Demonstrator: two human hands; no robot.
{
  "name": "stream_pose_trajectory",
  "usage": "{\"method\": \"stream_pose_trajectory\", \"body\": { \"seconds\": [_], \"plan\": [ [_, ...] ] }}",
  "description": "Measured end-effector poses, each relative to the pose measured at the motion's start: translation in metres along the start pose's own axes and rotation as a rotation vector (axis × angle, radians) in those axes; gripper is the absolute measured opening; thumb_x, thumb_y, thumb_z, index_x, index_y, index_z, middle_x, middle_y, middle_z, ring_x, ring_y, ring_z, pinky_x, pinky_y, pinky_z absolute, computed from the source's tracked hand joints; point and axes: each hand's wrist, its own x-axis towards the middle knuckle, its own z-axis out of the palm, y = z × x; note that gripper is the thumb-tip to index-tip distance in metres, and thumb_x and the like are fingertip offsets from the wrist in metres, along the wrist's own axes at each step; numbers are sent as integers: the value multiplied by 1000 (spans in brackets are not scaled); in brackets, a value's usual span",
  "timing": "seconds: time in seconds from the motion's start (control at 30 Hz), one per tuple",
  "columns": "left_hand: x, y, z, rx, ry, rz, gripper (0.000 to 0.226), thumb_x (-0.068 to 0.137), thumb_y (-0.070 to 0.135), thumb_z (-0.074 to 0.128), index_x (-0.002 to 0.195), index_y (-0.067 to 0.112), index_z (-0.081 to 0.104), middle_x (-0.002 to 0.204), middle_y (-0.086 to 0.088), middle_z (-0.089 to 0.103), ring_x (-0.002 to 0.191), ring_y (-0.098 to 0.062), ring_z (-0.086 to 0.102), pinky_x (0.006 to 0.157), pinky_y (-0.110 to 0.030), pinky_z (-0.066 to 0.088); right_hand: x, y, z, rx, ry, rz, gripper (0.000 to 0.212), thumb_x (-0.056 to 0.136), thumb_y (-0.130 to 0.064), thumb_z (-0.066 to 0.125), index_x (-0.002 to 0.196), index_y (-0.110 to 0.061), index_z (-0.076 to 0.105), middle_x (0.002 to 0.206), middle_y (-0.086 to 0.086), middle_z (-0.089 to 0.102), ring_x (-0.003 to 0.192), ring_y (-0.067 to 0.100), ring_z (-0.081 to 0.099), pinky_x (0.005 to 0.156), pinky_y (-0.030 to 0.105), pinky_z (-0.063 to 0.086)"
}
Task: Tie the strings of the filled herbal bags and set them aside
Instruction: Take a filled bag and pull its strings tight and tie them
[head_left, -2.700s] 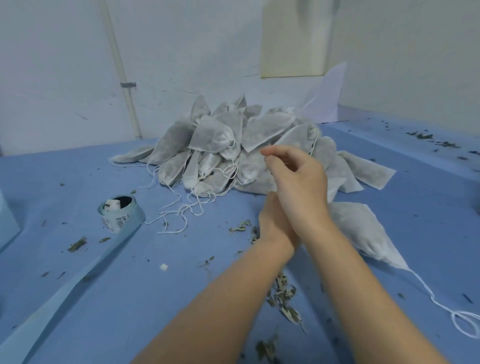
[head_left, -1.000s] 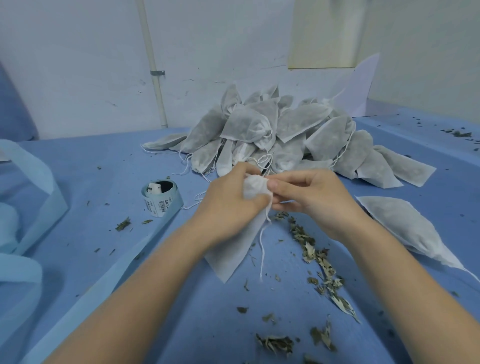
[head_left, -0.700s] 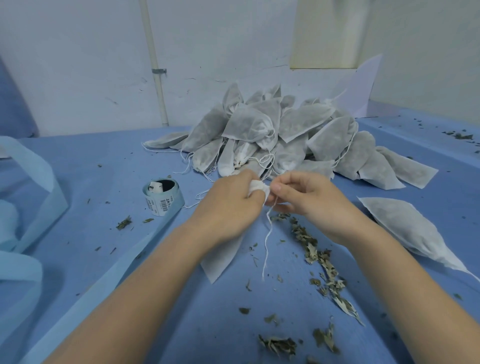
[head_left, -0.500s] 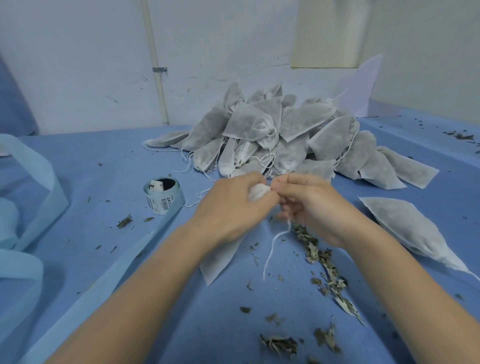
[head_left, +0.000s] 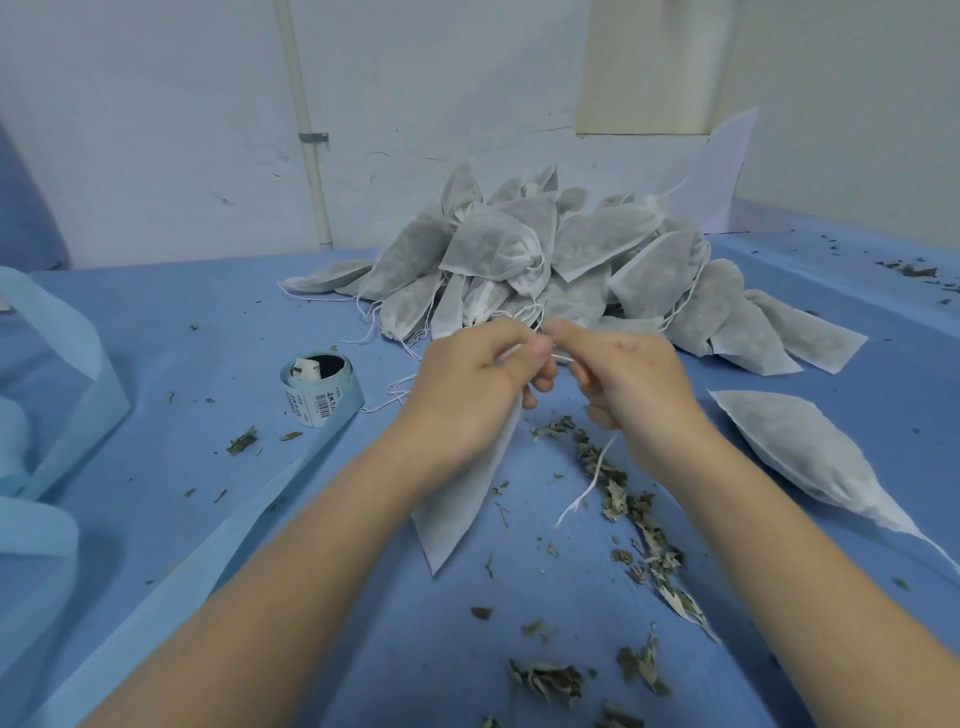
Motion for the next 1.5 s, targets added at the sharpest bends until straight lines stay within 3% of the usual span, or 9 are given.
{"method": "stream_pose_trajectory", "body": {
  "seconds": [0.2, 0.3, 0.4, 0.57, 0.77, 0.93, 1.03, 1.23, 1.5],
  "plan": [
    [5, -3, 3, -161, 24, -135, 20, 93, 9, 54, 74, 13, 55, 60, 2, 61, 55, -16, 47, 65, -32, 40, -2, 0, 4, 731, -119, 368, 45, 89, -17, 48, 44, -16, 47, 40, -9, 20, 37, 5, 9, 30, 15, 10],
    [5, -7, 2, -127, 98, -127, 18, 92, 8, 55, 76, 17, 57, 64, 6, 60, 61, -13, 49, 74, -41, 43, -5, 1, 10, 983, -193, 461, 25, 74, -9, 46, 52, -8, 58, 42, -7, 21, 46, 8, 5, 33, 16, 8],
    [2, -10, 2, -99, 177, -110, 18, 91, 12, 57, 77, 22, 56, 65, 11, 62, 67, -11, 52, 84, -43, 46, -9, 3, 16, 1106, -198, 443, 26, 64, -5, 43, 60, -3, 69, 41, -6, 23, 47, 9, 6, 33, 17, 9],
    [-2, -7, 10, -30, 203, -75, 17, 88, 17, 61, 75, 27, 54, 74, 11, 64, 72, -9, 58, 77, -31, 47, -13, 6, 24, 1112, -179, 316, 36, 64, -4, 43, 67, -10, 78, 44, -5, 30, 41, 8, 11, 34, 17, 14],
    [-8, -9, 10, 166, 362, 28, 5, 85, 20, 65, 82, 22, 62, 78, 15, 64, 77, 1, 53, 67, -7, 37, -10, 9, 25, 822, -253, 247, 44, 80, 0, 38, 107, -19, 67, 52, -5, 42, 40, 5, 21, 41, 18, 12],
    [-8, -9, 4, 198, 351, 26, 5, 86, 22, 63, 82, 21, 66, 74, 22, 64, 77, 4, 55, 67, -5, 36, -14, 5, 22, 211, -212, 51, 50, 84, -5, 39, 102, -39, 71, 57, -6, 47, 46, 5, 31, 43, 14, 27],
    [-6, -8, -2, 144, 359, -6, 8, 85, 23, 65, 78, 26, 69, 71, 22, 66, 76, 7, 58, 66, -4, 38, -16, 2, 21, 40, -163, -25, 55, 84, -4, 41, 101, -48, 69, 56, -9, 50, 46, 4, 35, 45, 10, 33],
    [-10, -8, 2, 201, 330, -47, 11, 84, 27, 64, 78, 24, 73, 59, 19, 64, 73, 3, 61, 68, -7, 41, -17, 3, 23, -97, -125, -54, 44, 91, -11, 47, 122, -40, 62, 49, -20, 51, 46, -1, 40, 47, 7, 31],
    [-9, -13, 2, 353, 377, -62, 16, 88, 24, 59, 86, 18, 74, 86, 7, 72, 88, -7, 60, 71, -14, 34, -18, 9, 28, -374, -16, -274, 16, 90, -15, 55, 102, -21, 64, 57, -5, 57, 52, -5, 50, 56, 7, 36]
  ]
}}
